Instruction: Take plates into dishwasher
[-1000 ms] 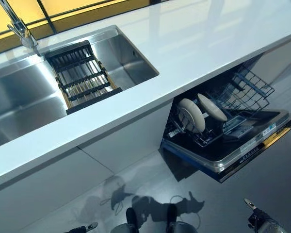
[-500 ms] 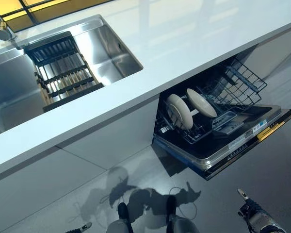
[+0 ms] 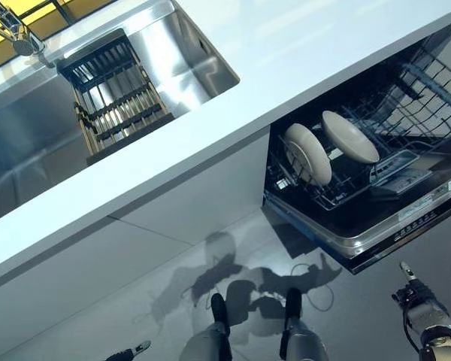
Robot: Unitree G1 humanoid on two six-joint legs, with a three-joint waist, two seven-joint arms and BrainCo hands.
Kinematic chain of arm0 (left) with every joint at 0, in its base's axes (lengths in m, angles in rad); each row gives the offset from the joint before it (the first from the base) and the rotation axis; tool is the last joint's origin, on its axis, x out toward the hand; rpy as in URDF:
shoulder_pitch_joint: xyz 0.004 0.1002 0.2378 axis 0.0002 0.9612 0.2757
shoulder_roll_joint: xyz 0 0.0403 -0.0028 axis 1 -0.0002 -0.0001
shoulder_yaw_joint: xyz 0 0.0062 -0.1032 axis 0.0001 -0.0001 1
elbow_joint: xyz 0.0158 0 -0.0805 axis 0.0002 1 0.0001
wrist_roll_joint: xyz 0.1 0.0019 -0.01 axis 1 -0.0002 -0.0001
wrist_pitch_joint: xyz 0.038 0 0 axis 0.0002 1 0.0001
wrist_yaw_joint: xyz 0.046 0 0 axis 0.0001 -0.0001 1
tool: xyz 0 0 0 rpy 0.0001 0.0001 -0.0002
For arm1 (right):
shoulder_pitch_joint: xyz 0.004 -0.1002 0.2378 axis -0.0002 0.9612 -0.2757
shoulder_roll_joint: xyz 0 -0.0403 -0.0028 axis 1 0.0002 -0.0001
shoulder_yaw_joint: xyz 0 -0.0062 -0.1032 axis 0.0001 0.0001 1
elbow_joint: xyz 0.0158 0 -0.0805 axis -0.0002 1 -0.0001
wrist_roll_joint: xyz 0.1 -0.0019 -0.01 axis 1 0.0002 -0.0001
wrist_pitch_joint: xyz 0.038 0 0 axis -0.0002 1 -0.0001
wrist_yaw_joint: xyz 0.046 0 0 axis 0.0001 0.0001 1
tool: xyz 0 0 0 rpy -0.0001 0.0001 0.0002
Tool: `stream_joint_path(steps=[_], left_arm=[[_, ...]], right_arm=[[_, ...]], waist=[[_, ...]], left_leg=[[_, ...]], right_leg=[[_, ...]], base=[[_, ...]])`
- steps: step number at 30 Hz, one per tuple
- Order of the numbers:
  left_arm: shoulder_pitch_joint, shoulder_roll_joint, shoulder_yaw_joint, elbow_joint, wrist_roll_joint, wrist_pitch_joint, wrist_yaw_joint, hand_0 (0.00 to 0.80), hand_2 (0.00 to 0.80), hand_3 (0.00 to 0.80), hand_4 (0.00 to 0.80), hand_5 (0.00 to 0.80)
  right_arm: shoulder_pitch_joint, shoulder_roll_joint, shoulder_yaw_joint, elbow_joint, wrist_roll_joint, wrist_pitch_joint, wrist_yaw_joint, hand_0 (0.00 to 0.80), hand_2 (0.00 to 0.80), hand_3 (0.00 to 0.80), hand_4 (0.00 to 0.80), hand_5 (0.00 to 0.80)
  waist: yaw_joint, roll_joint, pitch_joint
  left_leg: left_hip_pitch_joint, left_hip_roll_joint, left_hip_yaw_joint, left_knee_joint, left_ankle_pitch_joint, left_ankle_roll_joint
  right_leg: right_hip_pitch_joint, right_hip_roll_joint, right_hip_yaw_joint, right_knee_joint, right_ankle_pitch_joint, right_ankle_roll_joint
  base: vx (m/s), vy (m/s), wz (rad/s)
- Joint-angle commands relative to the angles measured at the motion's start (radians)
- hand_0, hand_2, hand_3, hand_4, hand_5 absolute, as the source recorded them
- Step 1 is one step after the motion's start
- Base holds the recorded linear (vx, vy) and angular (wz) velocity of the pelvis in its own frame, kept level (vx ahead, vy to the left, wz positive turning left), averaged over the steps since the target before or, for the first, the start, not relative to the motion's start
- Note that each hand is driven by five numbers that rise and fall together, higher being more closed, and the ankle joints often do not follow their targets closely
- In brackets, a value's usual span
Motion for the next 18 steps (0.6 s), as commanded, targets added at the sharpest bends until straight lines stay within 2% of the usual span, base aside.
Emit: stream_joint_path(steps=[1, 8, 18], left_arm=[[0.001, 0.000, -0.034, 0.039, -0.061, -0.005, 0.000, 0.000, 0.000, 0.000, 0.000, 0.000], [0.009, -0.022, -0.053, 0.013, -0.089, 0.000, 0.010, 0.000, 0.000, 0.000, 0.000, 0.000], [0.052, -0.037, -0.063, -0.027, -0.059, 0.021, 0.011, 0.000, 0.000, 0.000, 0.000, 0.000]], right_arm=[[-0.042, -0.076, -0.040, 0.030, 0.064, -0.037, 0.033, 0.000, 0.000, 0.000, 0.000, 0.000], [-0.147, -0.135, -0.027, 0.034, 0.120, -0.032, 0.130, 0.000, 0.000, 0.000, 0.000, 0.000], [-0.414, -0.159, 0.105, -0.037, 0.120, 0.035, 0.273, 0.000, 0.000, 0.000, 0.000, 0.000]], waist=[[0.003, -0.028, 0.016], [0.023, 0.007, 0.034], [0.080, 0.020, 0.025]], left_leg=[[-0.055, -0.007, -0.003, 0.197, -0.104, 0.023], [-0.121, -0.025, -0.023, 0.275, -0.116, 0.016], [-0.137, -0.030, -0.042, 0.305, -0.098, 0.004]], right_leg=[[-0.108, -0.045, 0.016, 0.262, -0.156, -0.047], [-0.177, -0.065, 0.011, 0.398, -0.225, -0.070], [-0.176, -0.085, -0.027, 0.474, -0.274, -0.097]], base=[[-0.048, -0.014, 0.08], [-0.015, -0.009, 0.20], [-0.005, -0.002, 0.12]])
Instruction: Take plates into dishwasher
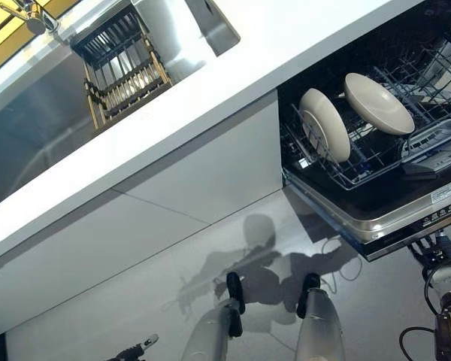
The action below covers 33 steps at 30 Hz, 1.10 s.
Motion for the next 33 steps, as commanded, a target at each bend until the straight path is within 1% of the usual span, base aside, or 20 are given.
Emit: stream_joint_path(steps=[1, 5, 7, 10, 12, 19, 27, 29, 30, 31, 32, 33], left_arm=[[0.049, 0.026, -0.053, -0.011, 0.020, 0.012, 0.011, 0.000, 0.000, 0.000, 0.000, 0.000], [0.062, 0.022, -0.068, -0.030, 0.015, 0.025, 0.020, 0.000, 0.000, 0.000, 0.000, 0.000], [0.064, 0.024, -0.069, -0.033, 0.012, 0.032, 0.018, 0.000, 0.000, 0.000, 0.000, 0.000], [0.071, 0.029, -0.070, -0.032, 0.015, 0.036, 0.017, 0.000, 0.000, 0.000, 0.000, 0.000], [0.082, 0.036, -0.069, -0.031, 0.019, 0.034, 0.016, 0.000, 0.000, 0.000, 0.000, 0.000], [0.095, 0.041, -0.077, -0.034, 0.037, 0.024, 0.016, 0.000, 0.000, 0.000, 0.000, 0.000], [0.095, 0.051, -0.082, -0.032, 0.039, 0.032, 0.027, 0.000, 0.000, 0.000, 0.000, 0.000], [0.093, 0.059, -0.081, -0.025, 0.034, 0.026, 0.024, 0.000, 0.000, 0.000, 0.000, 0.000], [0.093, 0.061, -0.075, -0.017, 0.041, 0.019, 0.025, 0.000, 0.000, 0.000, 0.000, 0.000], [0.090, 0.064, -0.072, -0.011, 0.042, 0.014, 0.028, 0.000, 0.000, 0.000, 0.000, 0.000], [0.089, 0.065, -0.071, -0.010, 0.042, 0.012, 0.028, 0.000, 0.000, 0.000, 0.000, 0.000], [0.087, 0.068, -0.069, 0.000, 0.039, -0.004, 0.028, 0.000, 0.000, 0.000, 0.000, 0.000]], right_arm=[[-0.266, -0.052, 0.086, -0.089, 0.018, -0.012, 0.130, 0.000, 0.000, 0.000, 0.000, 0.000], [-0.422, -0.058, 0.173, -0.124, 0.007, 0.004, 0.107, 0.000, 0.000, 0.000, 0.000, 0.000], [-0.468, -0.060, 0.201, -0.133, 0.001, 0.002, 0.107, 0.000, 0.000, 0.000, 0.000, 0.000], [-0.531, -0.059, 0.242, -0.137, 0.026, -0.009, 0.093, 0.000, 0.000, 0.000, 0.000, 0.000], [-0.570, -0.061, 0.268, -0.140, 0.054, -0.009, 0.094, 0.000, 0.000, 0.000, 0.000, 0.000], [-0.615, -0.046, 0.295, -0.158, 0.081, -0.037, 0.095, 0.000, 0.000, 0.000, 0.000, 0.000], [-0.650, -0.051, 0.302, -0.134, 0.038, -0.027, 0.048, 0.000, 0.000, 0.000, 0.000, 0.000], [-0.646, -0.056, 0.307, -0.116, -0.020, -0.003, 0.018, 0.000, 0.000, 0.000, 0.000, 0.000], [-0.635, -0.058, 0.309, -0.099, -0.068, 0.011, 0.014, 0.000, 0.000, 0.000, 0.000, 0.000], [-0.624, -0.059, 0.316, -0.081, -0.139, 0.027, -0.017, 0.000, 0.000, 0.000, 0.000, 0.000], [-0.621, -0.058, 0.317, -0.078, -0.160, 0.031, -0.022, 0.000, 0.000, 0.000, 0.000, 0.000], [-0.601, -0.058, 0.331, -0.060, -0.228, 0.046, -0.039, 0.000, 0.000, 0.000, 0.000, 0.000]], waist=[[0.062, -0.022, -0.031], [0.088, -0.019, -0.043], [0.096, -0.019, -0.044], [0.109, -0.024, -0.046], [0.120, -0.031, -0.053], [0.141, -0.047, -0.065], [0.165, -0.073, -0.086], [0.168, -0.083, -0.094], [0.170, -0.092, -0.099], [0.172, -0.101, -0.103], [0.172, -0.103, -0.103], [0.172, -0.115, -0.109]], left_leg=[[-0.021, -0.005, 0.001, 0.159, -0.086, 0.002], [-0.003, -0.002, -0.005, 0.144, -0.054, -0.008], [-0.002, 0.000, -0.007, 0.141, -0.043, -0.008], [0.004, 0.001, -0.012, 0.133, -0.035, -0.009], [0.016, 0.003, -0.017, 0.117, -0.032, -0.012], [0.044, 0.010, -0.025, 0.096, -0.026, -0.014], [0.071, 0.012, -0.038, 0.086, -0.039, -0.010], [0.081, 0.014, -0.040, 0.074, -0.040, -0.010], [0.092, 0.015, -0.040, 0.062, -0.046, -0.008], [0.101, 0.016, -0.040, 0.051, -0.047, -0.008], [0.104, 0.016, -0.040, 0.047, -0.046, -0.008], [0.118, 0.020, -0.039, 0.025, -0.043, -0.007]], right_leg=[[0.064, 0.020, -0.015, -0.026, -0.029, -0.039], [0.090, 0.022, -0.028, -0.029, -0.038, -0.048], [0.098, 0.023, -0.036, -0.031, -0.038, -0.052], [0.111, 0.024, -0.043, -0.038, -0.036, -0.053], [0.132, 0.032, -0.050, -0.057, -0.034, -0.051], [0.182, 0.038, -0.074, -0.092, -0.025, -0.049], [0.246, 0.043, -0.103, -0.136, -0.012, -0.043], [0.268, 0.047, -0.112, -0.163, -0.003, -0.039], [0.284, 0.051, -0.116, -0.182, 0.004, -0.036], [0.297, 0.054, -0.119, -0.200, 0.012, -0.031], [0.301, 0.056, -0.120, -0.206, 0.015, -0.030], [0.318, 0.062, -0.123, -0.235, 0.026, -0.025]], base=[[0.024, 0.053, -0.02], [0.027, 0.053, -0.02], [0.003, 0.034, 0.05], [0.016, 0.020, 0.06], [0.023, 0.020, 0.06], [0.016, 0.007, 0.07], [0.022, 0.000, 0.17], [0.026, -0.004, 0.09], [0.032, -0.003, 0.09], [0.028, -0.003, 0.05], [0.021, -0.003, 0.04], [0.000, 0.000, 0.00]])
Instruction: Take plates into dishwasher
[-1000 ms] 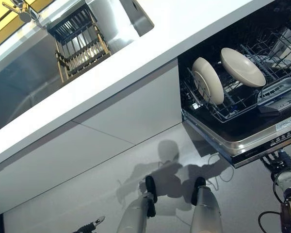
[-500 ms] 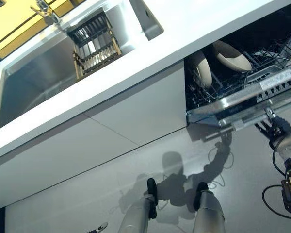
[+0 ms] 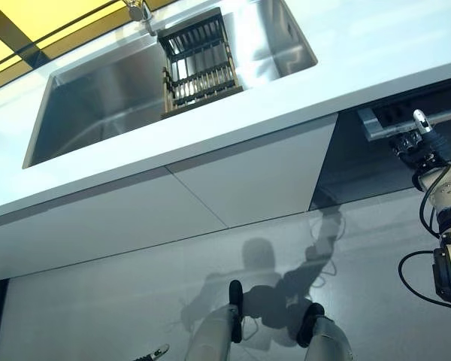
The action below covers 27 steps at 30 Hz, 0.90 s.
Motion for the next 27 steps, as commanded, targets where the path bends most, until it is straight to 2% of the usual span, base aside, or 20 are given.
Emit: stream_joint_path(steps=[1, 8, 14, 19, 25, 27], left_arm=[[0.016, 0.081, -0.040, 0.058, 0.029, -0.029, 0.024, 0.000, 0.000, 0.000, 0.000, 0.000], [-0.014, 0.084, -0.025, 0.089, 0.043, -0.028, 0.045, 0.000, 0.000, 0.000, 0.000, 0.000], [-0.030, 0.086, -0.010, 0.109, 0.066, -0.008, 0.039, 0.000, 0.000, 0.000, 0.000, 0.000], [-0.053, 0.078, 0.002, 0.126, 0.090, 0.010, 0.038, 0.000, 0.000, 0.000, 0.000, 0.000], [-0.063, 0.051, 0.009, 0.170, 0.153, 0.063, 0.088, 0.000, 0.000, 0.000, 0.000, 0.000], [-0.066, 0.042, 0.018, 0.182, 0.161, 0.071, 0.085, 0.000, 0.000, 0.000, 0.000, 0.000]], right_arm=[[-0.083, -0.008, 0.044, -0.039, -0.147, -0.022, -0.002, 0.000, 0.000, 0.000, 0.000, 0.000], [0.188, 0.069, 0.024, 0.011, -0.317, 0.074, 0.036, 0.000, 0.000, 0.000, 0.000, 0.000], [0.454, 0.198, -0.016, 0.012, -0.364, 0.056, 0.059, 0.000, 0.000, 0.000, 0.000, 0.000], [0.616, 0.307, -0.024, 0.027, -0.416, 0.006, 0.089, 0.000, 0.000, 0.000, 0.000, 0.000], [0.750, 0.401, -0.039, 0.057, -0.426, -0.020, 0.136, 0.000, 0.000, 0.000, 0.000, 0.000], [0.785, 0.437, -0.033, 0.068, -0.479, -0.020, 0.156, 0.000, 0.000, 0.000, 0.000, 0.000]], waist=[[0.024, -0.100, -0.067], [0.002, -0.163, -0.154], [-0.024, -0.186, -0.250], [-0.039, -0.194, -0.303], [-0.046, -0.203, -0.348], [-0.052, -0.205, -0.360]], left_leg=[[0.013, -0.008, 0.015, 0.051, -0.073, 0.019], [0.131, 0.004, 0.031, -0.117, -0.033, 0.020], [0.210, 0.014, 0.053, -0.210, -0.022, 0.022], [0.236, 0.014, 0.059, -0.215, -0.045, 0.022], [0.253, 0.008, 0.063, -0.215, -0.063, 0.025], [0.261, 0.008, 0.070, -0.215, -0.069, 0.027]], right_leg=[[0.119, 0.045, 0.000, -0.159, 0.016, -0.022], [0.244, 0.086, 0.005, -0.361, 0.098, 0.020], [0.330, 0.104, 0.017, -0.480, 0.145, 0.042], [0.384, 0.108, 0.013, -0.560, 0.178, 0.057], [0.390, 0.102, 0.015, -0.561, 0.179, 0.072], [0.390, 0.100, 0.016, -0.561, 0.179, 0.074]], base=[[0.046, 0.001, 0.00], [0.090, 0.040, -0.03], [0.091, 0.067, -0.02], [0.025, 0.082, 0.01], [0.012, 0.086, 0.01], [0.022, 0.058, -0.02]])
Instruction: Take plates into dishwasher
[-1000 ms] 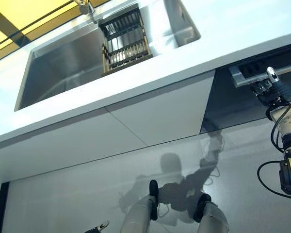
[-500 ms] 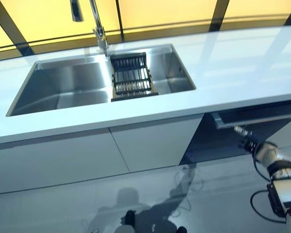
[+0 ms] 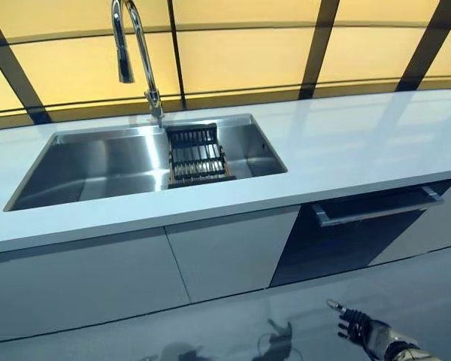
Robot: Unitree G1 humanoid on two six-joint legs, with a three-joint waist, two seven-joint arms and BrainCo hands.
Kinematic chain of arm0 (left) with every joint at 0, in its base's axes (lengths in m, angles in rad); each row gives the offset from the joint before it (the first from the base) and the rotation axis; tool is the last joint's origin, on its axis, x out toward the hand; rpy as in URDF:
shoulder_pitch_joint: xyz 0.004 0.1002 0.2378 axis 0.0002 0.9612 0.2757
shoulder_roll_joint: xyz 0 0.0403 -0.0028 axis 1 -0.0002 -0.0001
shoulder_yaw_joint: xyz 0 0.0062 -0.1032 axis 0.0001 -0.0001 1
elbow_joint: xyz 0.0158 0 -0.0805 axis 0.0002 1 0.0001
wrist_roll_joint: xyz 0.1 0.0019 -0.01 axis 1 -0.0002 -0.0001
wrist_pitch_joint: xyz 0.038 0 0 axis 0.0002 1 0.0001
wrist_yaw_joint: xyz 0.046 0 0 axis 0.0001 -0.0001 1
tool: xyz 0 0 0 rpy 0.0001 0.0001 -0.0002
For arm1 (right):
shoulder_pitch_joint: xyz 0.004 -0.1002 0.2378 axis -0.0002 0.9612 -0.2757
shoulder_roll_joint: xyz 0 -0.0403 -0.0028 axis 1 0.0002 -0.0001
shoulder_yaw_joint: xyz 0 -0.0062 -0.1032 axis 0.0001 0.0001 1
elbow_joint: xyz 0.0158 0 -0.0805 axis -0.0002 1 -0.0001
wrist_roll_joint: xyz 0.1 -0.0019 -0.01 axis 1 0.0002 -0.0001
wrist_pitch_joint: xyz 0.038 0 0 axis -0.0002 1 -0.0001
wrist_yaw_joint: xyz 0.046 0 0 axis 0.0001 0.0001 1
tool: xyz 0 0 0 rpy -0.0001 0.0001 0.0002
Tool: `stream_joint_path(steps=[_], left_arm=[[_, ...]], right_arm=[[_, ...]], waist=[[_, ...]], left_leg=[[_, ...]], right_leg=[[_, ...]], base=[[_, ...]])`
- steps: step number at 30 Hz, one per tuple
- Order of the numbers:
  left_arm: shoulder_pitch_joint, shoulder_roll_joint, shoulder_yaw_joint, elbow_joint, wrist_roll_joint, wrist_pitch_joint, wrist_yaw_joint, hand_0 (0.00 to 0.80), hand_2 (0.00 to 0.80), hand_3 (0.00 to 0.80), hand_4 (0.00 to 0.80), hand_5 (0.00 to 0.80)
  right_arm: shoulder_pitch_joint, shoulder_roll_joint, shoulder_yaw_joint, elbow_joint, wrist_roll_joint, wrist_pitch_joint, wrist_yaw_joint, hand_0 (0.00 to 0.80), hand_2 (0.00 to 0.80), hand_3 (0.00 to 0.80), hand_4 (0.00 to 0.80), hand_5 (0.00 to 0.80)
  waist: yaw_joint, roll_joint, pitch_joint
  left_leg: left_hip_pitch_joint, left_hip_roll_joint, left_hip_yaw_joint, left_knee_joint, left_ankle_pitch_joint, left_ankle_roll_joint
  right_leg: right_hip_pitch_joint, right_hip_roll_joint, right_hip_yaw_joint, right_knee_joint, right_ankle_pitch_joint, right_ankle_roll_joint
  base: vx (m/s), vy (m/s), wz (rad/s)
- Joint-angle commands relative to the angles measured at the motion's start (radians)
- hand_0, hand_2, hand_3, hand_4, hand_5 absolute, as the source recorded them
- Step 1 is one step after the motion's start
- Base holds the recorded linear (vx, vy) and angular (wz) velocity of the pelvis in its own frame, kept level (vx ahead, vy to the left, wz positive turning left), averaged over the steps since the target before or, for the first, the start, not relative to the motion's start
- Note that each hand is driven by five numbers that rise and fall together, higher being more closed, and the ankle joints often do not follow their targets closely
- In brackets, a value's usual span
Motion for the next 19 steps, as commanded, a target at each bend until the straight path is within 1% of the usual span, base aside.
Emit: stream_joint_path(steps=[1, 3, 5, 6, 7, 9, 10, 12, 14, 15, 19], left_arm=[[-0.046, -0.018, 0.008, 0.089, 0.042, 0.015, 0.019, 0.000, 0.000, 0.000, 0.000, 0.000], [-0.048, -0.037, 0.008, 0.089, 0.044, 0.023, 0.006, 0.000, 0.000, 0.000, 0.000, 0.000], [-0.048, -0.053, 0.001, 0.092, 0.033, 0.027, -0.004, 0.000, 0.000, 0.000, 0.000, 0.000], [-0.048, -0.058, -0.001, 0.091, 0.032, 0.033, -0.012, 0.000, 0.000, 0.000, 0.000, 0.000], [-0.048, -0.078, -0.007, 0.094, 0.032, 0.034, -0.013, 0.000, 0.000, 0.000, 0.000, 0.000], [-0.046, -0.089, -0.011, 0.092, 0.038, 0.041, -0.014, 0.000, 0.000, 0.000, 0.000, 0.000], [-0.045, -0.108, -0.024, 0.094, 0.060, 0.053, -0.022, 0.000, 0.000, 0.000, 0.000, 0.000], [-0.045, -0.121, -0.033, 0.095, 0.070, 0.054, -0.018, 0.000, 0.000, 0.000, 0.000, 0.000], [-0.050, -0.152, -0.071, 0.094, 0.112, 0.062, -0.027, 0.000, 0.000, 0.000, 0.000, 0.000], [-0.051, -0.158, -0.084, 0.093, 0.115, 0.059, -0.022, 0.000, 0.000, 0.000, 0.000, 0.000], [-0.049, -0.157, -0.088, 0.088, 0.100, 0.047, 0.005, 0.000, 0.000, 0.000, 0.000, 0.000]], right_arm=[[-0.025, 0.021, -0.006, 0.059, -0.046, -0.038, 0.037, 0.000, 0.000, 0.000, 0.000, 0.000], [0.025, 0.075, 0.003, 0.063, -0.004, -0.035, 0.037, 0.000, 0.000, 0.000, 0.000, 0.000], [0.054, 0.115, 0.005, 0.067, -0.016, -0.037, 0.030, 0.000, 0.000, 0.000, 0.000, 0.000], [0.061, 0.124, 0.005, 0.069, -0.007, -0.028, 0.032, 0.000, 0.000, 0.000, 0.000, 0.000], [0.081, 0.151, 0.011, 0.077, -0.022, -0.018, 0.035, 0.000, 0.000, 0.000, 0.000, 0.000], [0.092, 0.166, 0.014, 0.082, -0.032, -0.008, 0.041, 0.000, 0.000, 0.000, 0.000, 0.000], [0.108, 0.187, 0.019, 0.090, 0.012, 0.010, 0.033, 0.000, 0.000, 0.000, 0.000, 0.000], [0.115, 0.198, 0.021, 0.095, 0.004, 0.019, 0.026, 0.000, 0.000, 0.000, 0.000, 0.000], [0.128, 0.221, 0.042, 0.108, -0.052, 0.036, 0.029, 0.000, 0.000, 0.000, 0.000, 0.000], [0.129, 0.226, 0.047, 0.109, -0.040, 0.048, 0.033, 0.000, 0.000, 0.000, 0.000, 0.000], [0.129, 0.229, 0.056, 0.113, -0.053, 0.045, 0.042, 0.000, 0.000, 0.000, 0.000, 0.000]], waist=[[0.010, -0.001, -0.022], [0.007, -0.004, -0.032], [0.004, -0.007, -0.037], [0.003, -0.007, -0.038], [0.000, -0.008, -0.041], [-0.002, -0.008, -0.042], [-0.005, -0.008, -0.045], [-0.008, -0.007, -0.047], [-0.014, -0.007, -0.052], [-0.014, -0.006, -0.052], [-0.015, -0.008, -0.051]], left_leg=[[0.031, 0.007, 0.039, 0.003, -0.065, 0.020], [0.038, 0.005, 0.038, 0.003, -0.073, 0.023], [0.042, 0.003, 0.037, 0.003, -0.078, 0.025], [0.043, 0.003, 0.037, 0.003, -0.079, 0.026], [0.045, 0.001, 0.034, 0.003, -0.083, 0.028], [0.048, 0.000, 0.035, 0.003, -0.085, 0.030], [0.049, -0.001, 0.035, 0.003, -0.088, 0.033], [0.051, -0.002, 0.036, 0.003, -0.090, 0.034], [0.052, -0.001, 0.040, 0.003, -0.092, 0.035], [0.052, -0.001, 0.040, 0.003, -0.092, 0.036], [0.059, -0.001, 0.043, 0.003, -0.096, 0.036]], right_leg=[[0.009, -0.018, 0.024, 0.001, -0.032, 0.017], [0.016, -0.019, 0.017, 0.001, -0.035, 0.019], [0.020, -0.019, 0.013, 0.001, -0.036, 0.021], [0.022, -0.019, 0.012, 0.001, -0.037, 0.021], [0.023, -0.020, 0.012, 0.001, -0.039, 0.023], [0.025, -0.021, 0.012, 0.001, -0.039, 0.024], [0.024, -0.022, 0.013, 0.001, -0.038, 0.027], [0.024, -0.022, 0.016, 0.001, -0.038, 0.029], [0.023, -0.024, 0.017, 0.001, -0.037, 0.034], [0.023, -0.024, 0.017, 0.001, -0.036, 0.035], [0.029, -0.023, 0.015, 0.001, -0.039, 0.038]], base=[[0.027, 0.056, -0.04], [0.029, 0.052, -0.02], [0.012, 0.018, 0.00], [0.015, 0.034, 0.00], [0.000, 0.000, 0.00], [0.000, 0.000, 0.00], [0.000, 0.000, 0.00], [0.000, 0.000, 0.00], [0.000, 0.000, 0.00], [0.000, 0.000, 0.00], [0.000, 0.000, 0.00]])
